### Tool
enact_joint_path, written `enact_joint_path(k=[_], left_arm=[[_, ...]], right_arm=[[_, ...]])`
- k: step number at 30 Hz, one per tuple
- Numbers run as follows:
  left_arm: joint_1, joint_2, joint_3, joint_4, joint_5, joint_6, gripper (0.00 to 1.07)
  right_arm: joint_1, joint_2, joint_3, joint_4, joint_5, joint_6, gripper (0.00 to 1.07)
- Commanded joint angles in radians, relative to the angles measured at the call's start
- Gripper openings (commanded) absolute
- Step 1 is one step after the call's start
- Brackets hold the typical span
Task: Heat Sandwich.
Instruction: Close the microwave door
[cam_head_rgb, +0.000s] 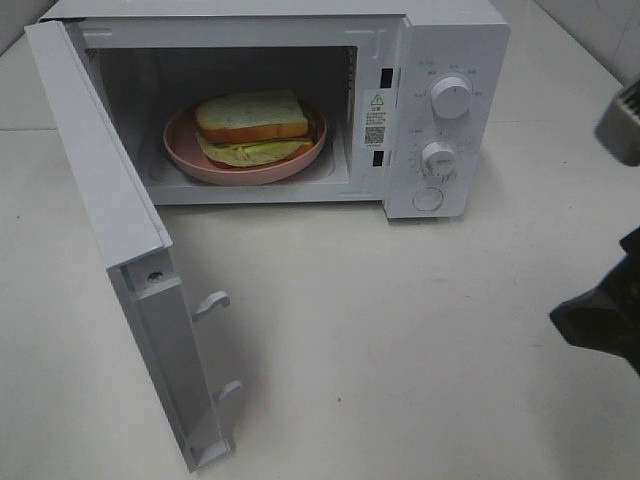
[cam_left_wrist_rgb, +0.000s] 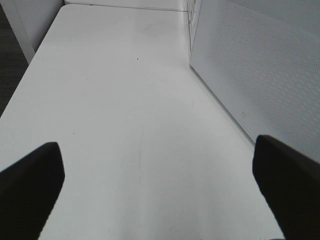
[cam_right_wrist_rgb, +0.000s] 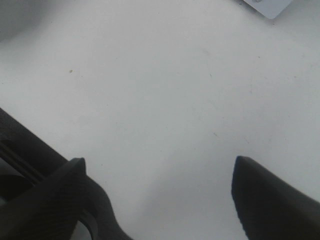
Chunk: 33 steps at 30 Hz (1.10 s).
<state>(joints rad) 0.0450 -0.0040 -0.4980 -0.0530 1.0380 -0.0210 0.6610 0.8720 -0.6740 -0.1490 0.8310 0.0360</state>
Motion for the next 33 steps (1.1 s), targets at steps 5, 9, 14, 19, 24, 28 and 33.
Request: enact_joint_path(k=[5, 9, 14, 19, 24, 28, 33], left_arm=[[0.002, -0.029, 0.004, -0.006, -0.004, -0.001, 0.98], [0.002, -0.029, 0.004, -0.006, -0.004, -0.001, 0.98], [0.002, -0.029, 0.004, -0.006, -0.004, -0.001, 0.98], [0.002, -0.029, 0.004, -0.006, -0.004, -0.001, 0.98], [0.002, -0.029, 0.004, -0.006, -0.004, -0.001, 0.98], [0.002, -0.029, 0.004, -0.006, -0.004, -0.001, 0.98], [0.002, -0.029, 0.004, -0.006, -0.004, -0.001, 0.98]], right_arm=[[-0.003, -0.17, 0.004, -0.003, 0.169, 0.012, 0.76], [-0.003, -0.224, 0.004, -0.003, 0.218, 0.012, 0.76], [-0.003, -0.293, 0.004, -0.003, 0.29, 0.027, 0.76], [-0.004, -0.358, 0.004, -0.005, 0.332, 0.037, 0.76], [-0.105, -0.432, 0.004, -0.005, 0.331, 0.03, 0.76], [-0.182, -0.467, 0.004, -0.005, 0.329, 0.007, 0.76], [-0.292, -0.534, 0.026, -0.004, 0.31, 0.001, 0.76]])
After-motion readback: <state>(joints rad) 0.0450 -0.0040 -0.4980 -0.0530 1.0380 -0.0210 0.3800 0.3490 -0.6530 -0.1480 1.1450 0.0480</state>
